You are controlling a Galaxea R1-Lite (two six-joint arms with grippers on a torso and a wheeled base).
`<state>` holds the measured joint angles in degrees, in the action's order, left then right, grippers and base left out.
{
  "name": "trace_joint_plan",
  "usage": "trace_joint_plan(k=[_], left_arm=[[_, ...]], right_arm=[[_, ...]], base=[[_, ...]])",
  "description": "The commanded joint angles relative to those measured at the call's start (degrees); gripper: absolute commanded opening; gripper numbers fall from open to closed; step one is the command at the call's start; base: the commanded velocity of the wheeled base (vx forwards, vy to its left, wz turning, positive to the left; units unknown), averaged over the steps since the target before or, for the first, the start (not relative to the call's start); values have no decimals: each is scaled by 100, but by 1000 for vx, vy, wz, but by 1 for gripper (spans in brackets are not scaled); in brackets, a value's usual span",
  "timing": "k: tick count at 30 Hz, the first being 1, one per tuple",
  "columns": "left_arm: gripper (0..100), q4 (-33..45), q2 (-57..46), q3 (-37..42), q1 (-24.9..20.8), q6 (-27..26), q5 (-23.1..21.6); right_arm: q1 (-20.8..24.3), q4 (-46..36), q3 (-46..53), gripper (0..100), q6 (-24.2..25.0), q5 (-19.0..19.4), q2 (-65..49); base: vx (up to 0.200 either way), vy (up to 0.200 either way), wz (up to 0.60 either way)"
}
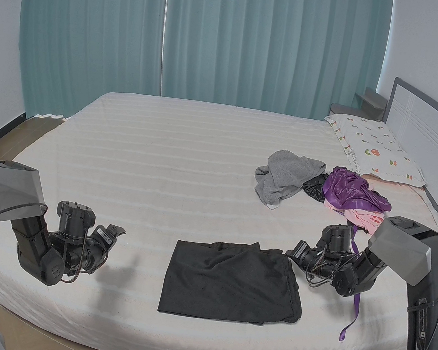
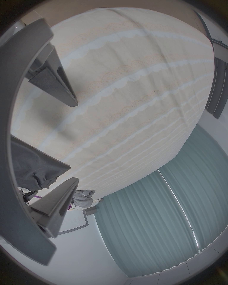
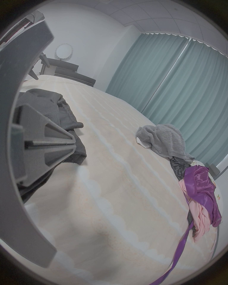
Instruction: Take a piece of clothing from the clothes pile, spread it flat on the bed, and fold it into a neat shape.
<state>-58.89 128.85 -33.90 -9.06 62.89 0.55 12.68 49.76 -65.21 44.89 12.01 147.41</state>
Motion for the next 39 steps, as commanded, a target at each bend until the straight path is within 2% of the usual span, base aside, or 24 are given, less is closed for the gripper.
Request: trace_joint_plan(k=[1, 16, 20, 25, 30, 34, 39], left_arm=[[100, 1, 26, -11, -8, 4, 68], [100, 1, 70, -46, -52, -5, 95], [100, 1, 122, -108, -70, -190, 95], [100, 80, 307, -442, -448, -480, 156], [100, 124, 606, -1110, -870, -857, 165], [100, 677, 966, -1954, -1309, -945, 174], [100, 1372, 1203, -2920, -1371, -972, 165]], right_arm=[[-125, -2, 17, 0, 11, -5, -54], [-319, -10, 17, 0, 11, -146, -37], [-336, -10, 17, 0, 20, -155, -46], [-345, -2, 43, 0, 29, -155, -28], [-301, 51, 78, 0, 29, -172, 7], [-292, 51, 78, 0, 29, -199, 25], [-266, 60, 96, 0, 29, -208, 34]], base=[[0, 0, 0], [0, 0, 0], [0, 0, 0], [0, 0, 0], [0, 0, 0], [0, 0, 0], [0, 0, 0]])
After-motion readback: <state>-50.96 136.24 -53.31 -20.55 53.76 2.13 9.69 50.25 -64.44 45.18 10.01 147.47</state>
